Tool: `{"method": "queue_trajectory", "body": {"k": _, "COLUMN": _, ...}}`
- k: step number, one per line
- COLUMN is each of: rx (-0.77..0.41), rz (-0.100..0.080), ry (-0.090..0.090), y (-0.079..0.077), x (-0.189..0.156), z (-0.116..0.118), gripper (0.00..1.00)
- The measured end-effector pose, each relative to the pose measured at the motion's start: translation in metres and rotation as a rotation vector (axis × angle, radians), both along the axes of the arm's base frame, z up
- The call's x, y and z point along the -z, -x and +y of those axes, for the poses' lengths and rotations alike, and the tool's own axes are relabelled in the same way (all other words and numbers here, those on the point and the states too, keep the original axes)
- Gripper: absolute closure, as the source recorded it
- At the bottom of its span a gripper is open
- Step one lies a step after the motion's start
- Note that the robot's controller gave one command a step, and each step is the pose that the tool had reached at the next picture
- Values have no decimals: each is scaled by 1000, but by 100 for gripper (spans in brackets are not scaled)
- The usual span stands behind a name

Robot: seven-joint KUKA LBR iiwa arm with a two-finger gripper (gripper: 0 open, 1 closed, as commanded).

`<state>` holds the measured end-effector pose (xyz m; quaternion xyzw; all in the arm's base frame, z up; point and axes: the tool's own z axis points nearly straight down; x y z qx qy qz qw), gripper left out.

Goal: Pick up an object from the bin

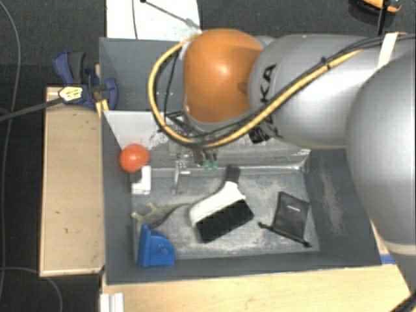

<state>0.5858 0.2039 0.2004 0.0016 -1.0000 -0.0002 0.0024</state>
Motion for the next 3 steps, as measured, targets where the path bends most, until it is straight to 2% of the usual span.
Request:
{"method": "queue_trajectory", "body": {"k": 1, "rx": 4, "rz": -8, "ry": -2, "y": -2, "x": -5, "z": -1, "gripper": 0}}
{"method": "queue_trajectory", "body": {"k": 2, "rx": -310, "rz": 1, "ry": 0, "y": 25, "x": 50, "z": -87, "gripper": 100}}
{"method": "queue_trajectory", "body": {"k": 3, "rx": -307, "rz": -1, "ry": -3, "y": 25, "x": 49, "z": -84, "gripper": 0}}
